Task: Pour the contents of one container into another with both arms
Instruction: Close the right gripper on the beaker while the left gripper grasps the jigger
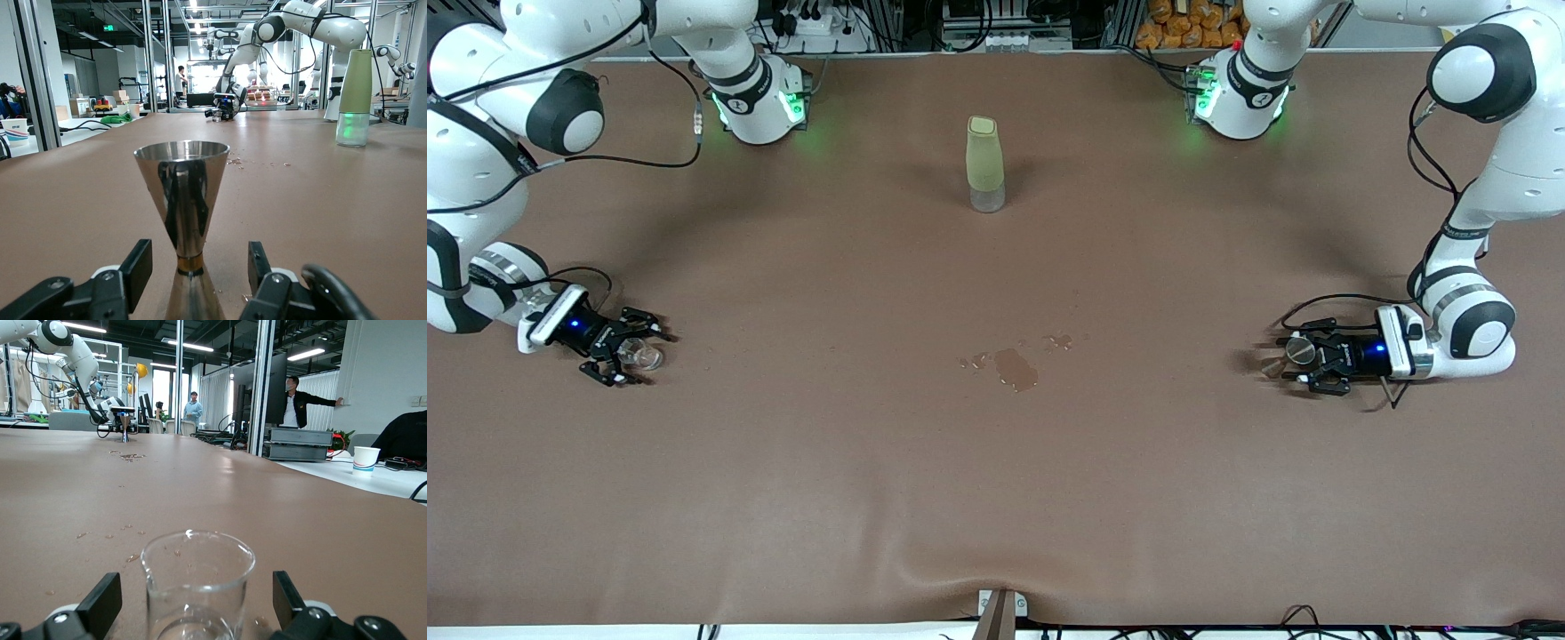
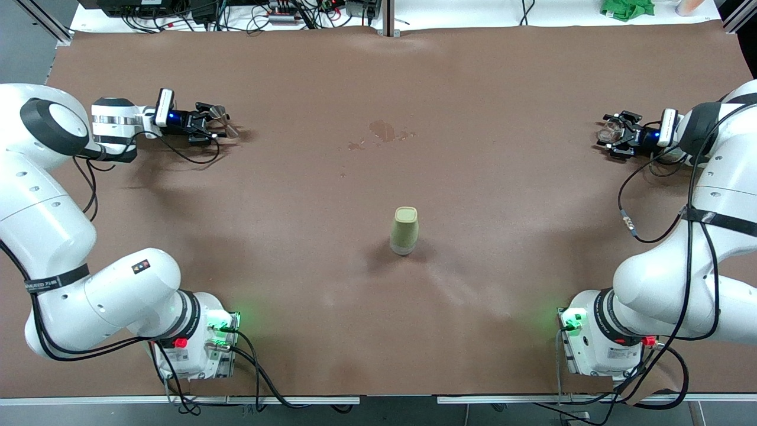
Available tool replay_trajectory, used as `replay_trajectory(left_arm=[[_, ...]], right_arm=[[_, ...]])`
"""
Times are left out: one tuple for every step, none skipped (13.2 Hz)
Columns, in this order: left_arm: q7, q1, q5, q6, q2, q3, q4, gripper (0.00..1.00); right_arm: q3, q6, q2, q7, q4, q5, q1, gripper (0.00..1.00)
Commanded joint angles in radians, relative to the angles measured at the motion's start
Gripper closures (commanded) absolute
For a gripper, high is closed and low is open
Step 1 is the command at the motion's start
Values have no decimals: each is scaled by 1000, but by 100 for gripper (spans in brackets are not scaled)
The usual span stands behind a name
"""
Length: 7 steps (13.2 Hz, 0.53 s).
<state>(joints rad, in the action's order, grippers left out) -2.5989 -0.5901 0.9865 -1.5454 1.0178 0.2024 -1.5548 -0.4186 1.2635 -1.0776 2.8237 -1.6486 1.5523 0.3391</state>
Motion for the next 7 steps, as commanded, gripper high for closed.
replay_trajectory(left_arm=[[-17, 7, 23, -2, 10, -3, 13, 45], [-15, 13, 23, -2, 10, -5, 13, 51], [-12, 13, 21, -2, 11, -5, 15, 55], [-10, 13, 21, -2, 10, -3, 13, 58], [-12, 13, 23, -2, 10, -5, 15, 61], [-15, 13, 21, -2, 10, -5, 15, 64], [-16, 13, 21, -2, 10, -5, 13, 69]], right_arm=[[9, -1, -10, 261, -39, 29, -20, 0], [9, -1, -8, 261, -39, 29, -25, 13], [9, 0, -8, 261, -39, 29, -25, 43], [11, -1, -8, 260, -39, 29, -25, 72], [11, -1, -8, 250, -39, 29, -25, 98], [9, -1, -8, 218, -39, 29, -26, 100], [9, -1, -7, 198, -39, 29, -31, 100]])
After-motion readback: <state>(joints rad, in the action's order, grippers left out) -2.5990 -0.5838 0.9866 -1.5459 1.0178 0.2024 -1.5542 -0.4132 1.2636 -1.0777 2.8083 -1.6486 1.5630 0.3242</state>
